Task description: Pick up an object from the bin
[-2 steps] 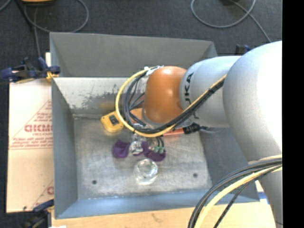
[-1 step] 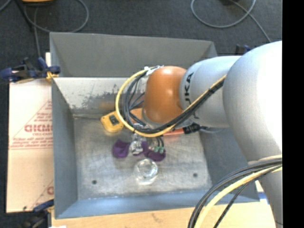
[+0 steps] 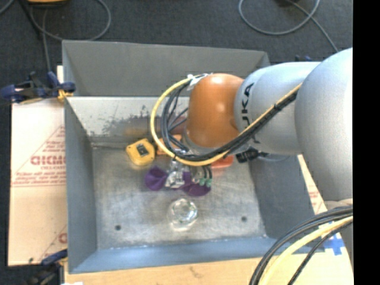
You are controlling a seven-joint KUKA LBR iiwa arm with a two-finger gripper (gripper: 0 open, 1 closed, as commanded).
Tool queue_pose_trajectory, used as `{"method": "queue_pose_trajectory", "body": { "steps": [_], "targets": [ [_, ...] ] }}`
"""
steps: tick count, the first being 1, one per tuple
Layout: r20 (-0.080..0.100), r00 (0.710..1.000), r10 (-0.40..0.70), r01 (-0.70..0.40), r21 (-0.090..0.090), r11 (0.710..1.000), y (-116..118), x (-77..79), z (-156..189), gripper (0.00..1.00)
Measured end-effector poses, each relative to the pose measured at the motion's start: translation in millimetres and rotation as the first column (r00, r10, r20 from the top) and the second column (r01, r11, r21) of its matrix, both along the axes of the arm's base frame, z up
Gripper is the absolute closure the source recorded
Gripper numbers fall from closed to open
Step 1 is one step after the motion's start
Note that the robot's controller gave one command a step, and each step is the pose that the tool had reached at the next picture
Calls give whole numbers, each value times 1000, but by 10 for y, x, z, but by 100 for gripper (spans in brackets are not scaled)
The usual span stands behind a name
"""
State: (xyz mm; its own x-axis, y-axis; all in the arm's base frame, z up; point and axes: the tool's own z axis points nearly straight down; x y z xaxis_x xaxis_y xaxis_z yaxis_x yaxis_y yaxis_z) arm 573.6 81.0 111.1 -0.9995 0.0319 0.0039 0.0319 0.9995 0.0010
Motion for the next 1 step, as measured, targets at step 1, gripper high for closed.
{"method": "queue_pose_trajectory", "body": {
  "steps": [1],
  "targets": [
    [8, 999, -51, 51, 0, 999, -37, 83, 1420, 100]
  ]
}}
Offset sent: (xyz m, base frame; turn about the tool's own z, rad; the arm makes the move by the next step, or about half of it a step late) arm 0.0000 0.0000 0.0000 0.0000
